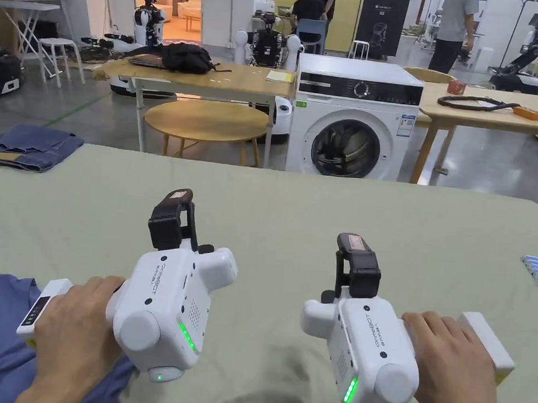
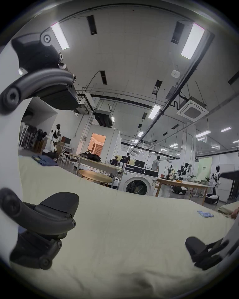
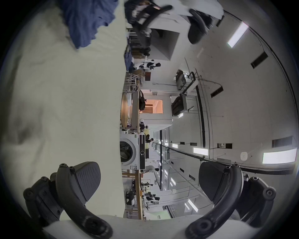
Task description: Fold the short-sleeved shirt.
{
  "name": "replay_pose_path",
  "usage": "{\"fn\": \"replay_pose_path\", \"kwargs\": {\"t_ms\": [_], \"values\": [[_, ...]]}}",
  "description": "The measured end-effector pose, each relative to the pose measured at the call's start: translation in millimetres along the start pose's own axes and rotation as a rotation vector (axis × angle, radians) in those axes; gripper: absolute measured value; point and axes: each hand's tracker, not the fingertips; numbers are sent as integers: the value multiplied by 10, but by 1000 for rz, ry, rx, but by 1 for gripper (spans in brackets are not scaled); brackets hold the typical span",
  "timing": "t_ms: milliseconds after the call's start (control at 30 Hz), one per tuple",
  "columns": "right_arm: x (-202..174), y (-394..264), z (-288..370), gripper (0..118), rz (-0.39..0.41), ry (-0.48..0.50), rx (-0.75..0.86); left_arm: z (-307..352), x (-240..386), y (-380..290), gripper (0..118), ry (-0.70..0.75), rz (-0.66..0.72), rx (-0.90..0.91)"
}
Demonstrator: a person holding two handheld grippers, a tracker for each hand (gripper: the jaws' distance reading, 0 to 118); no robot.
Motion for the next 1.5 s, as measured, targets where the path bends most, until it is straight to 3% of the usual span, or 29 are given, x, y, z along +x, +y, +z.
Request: {"fn": "replay_pose_path", "kwargs": {"t_ms": [200, 300, 467, 533, 600, 700, 933, 1200, 1233, 1267, 1300, 1333, 1367, 1400, 1500], "values": [[168, -70, -104, 118, -402, 17, -195, 114, -293, 57, 104, -68, 488, -104], [309, -176, -177, 118, -704, 28, -310, -2, -356, -122, 104, -59, 760, -134], [512, -501, -185, 118, -1327, 10, -440, -26, -471, -344, 104, -50, 1212, -114], [532, -626, -137, 118, -1513, -20, -444, 0, -506, -383, 104, -49, 1355, -86], [534, -666, -77, 118, -1619, -47, -427, -7, -535, -435, 104, -42, 1441, -74], [543, -703, -14, 118, -1656, -83, -423, 4, -526, -404, 104, -20, 1437, -85], [601, -509, 37, 118, -1498, -72, -372, 54, -503, -247, 104, -61, 1213, -26], [631, -412, 58, 118, -1505, -85, -371, 116, -505, -150, 104, -64, 1151, -34], [631, -400, 72, 113, -1516, -90, -367, 137, -504, -146, 96, -55, 1158, -26], [641, -404, 88, 101, -1526, -90, -361, 157, -501, -139, 80, -40, 1163, -15], [643, -385, 104, 81, -1525, -96, -356, 166, -501, -131, 53, -33, 1160, -14], [645, -359, 109, 48, -1520, -103, -355, 162, -512, -128, 15, -26, 1150, -23], [648, -338, 105, 18, -1505, -115, -370, 150, -513, -124, 2, -30, 1140, -37], [651, -342, 102, 0, -1503, -122, -383, 144, -503, -121, 1, -27, 1132, -47], [659, -342, 143, 0, -1539, -108, -355, 181, -502, -130, 0, -33, 1140, -28]]}}
